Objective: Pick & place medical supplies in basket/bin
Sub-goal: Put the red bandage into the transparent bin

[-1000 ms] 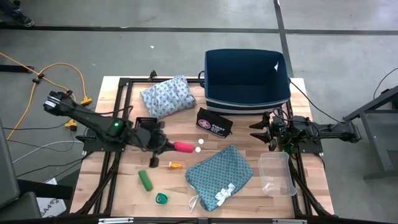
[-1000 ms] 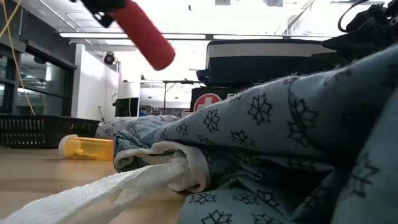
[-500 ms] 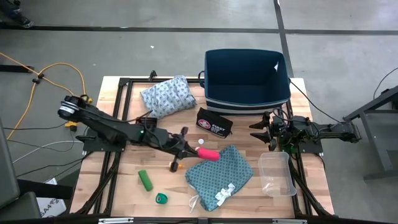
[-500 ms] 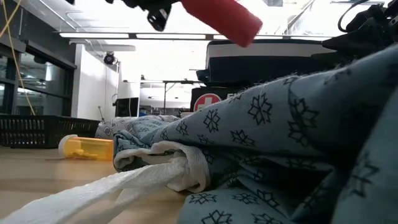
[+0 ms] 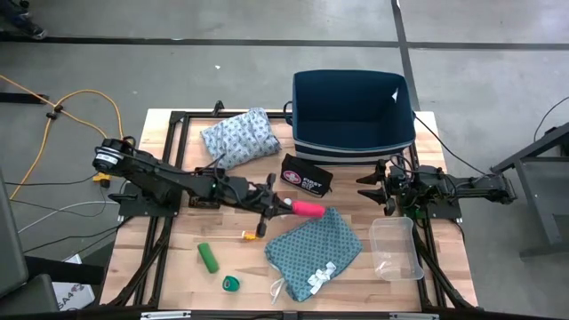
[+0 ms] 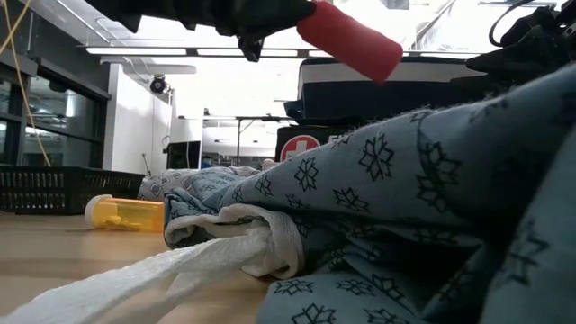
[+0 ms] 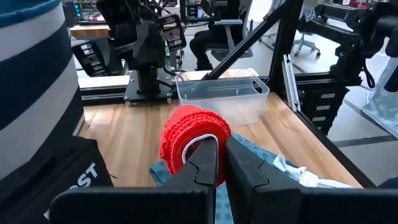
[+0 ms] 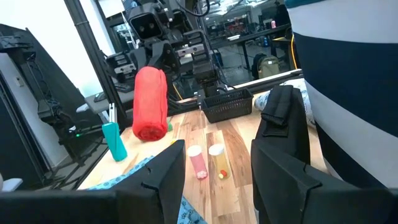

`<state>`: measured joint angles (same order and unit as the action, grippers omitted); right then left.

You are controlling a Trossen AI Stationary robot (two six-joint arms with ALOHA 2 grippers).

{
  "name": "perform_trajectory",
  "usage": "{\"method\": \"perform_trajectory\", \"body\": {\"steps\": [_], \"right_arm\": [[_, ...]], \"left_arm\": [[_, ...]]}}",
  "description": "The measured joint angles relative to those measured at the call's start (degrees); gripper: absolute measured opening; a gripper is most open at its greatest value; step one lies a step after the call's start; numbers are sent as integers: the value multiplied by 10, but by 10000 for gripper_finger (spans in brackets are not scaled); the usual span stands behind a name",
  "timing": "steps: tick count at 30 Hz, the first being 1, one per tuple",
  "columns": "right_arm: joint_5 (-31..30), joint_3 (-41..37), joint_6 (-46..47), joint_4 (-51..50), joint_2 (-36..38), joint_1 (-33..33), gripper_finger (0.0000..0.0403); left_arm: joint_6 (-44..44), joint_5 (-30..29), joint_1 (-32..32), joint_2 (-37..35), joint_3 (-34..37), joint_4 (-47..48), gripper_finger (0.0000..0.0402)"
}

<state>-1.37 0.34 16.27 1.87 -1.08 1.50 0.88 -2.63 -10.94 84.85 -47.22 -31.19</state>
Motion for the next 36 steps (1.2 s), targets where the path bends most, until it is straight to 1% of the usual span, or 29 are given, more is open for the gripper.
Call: {"method": "perform_trajectory", "body": {"steps": [16, 21, 28, 36], "right_arm": [[0, 0, 0, 0, 0, 0, 171], [0, 0, 0, 0, 0, 0, 171], [0, 0, 0, 0, 0, 0, 171], [-2, 0, 33, 2, 0, 0, 171]], "left_arm": [[4, 2, 1, -2, 0, -2, 6], [5, 27, 1, -2, 0, -7, 6], [6, 31, 1, -2, 0, -13, 6], [6, 31, 1, -2, 0, -14, 6]]}}
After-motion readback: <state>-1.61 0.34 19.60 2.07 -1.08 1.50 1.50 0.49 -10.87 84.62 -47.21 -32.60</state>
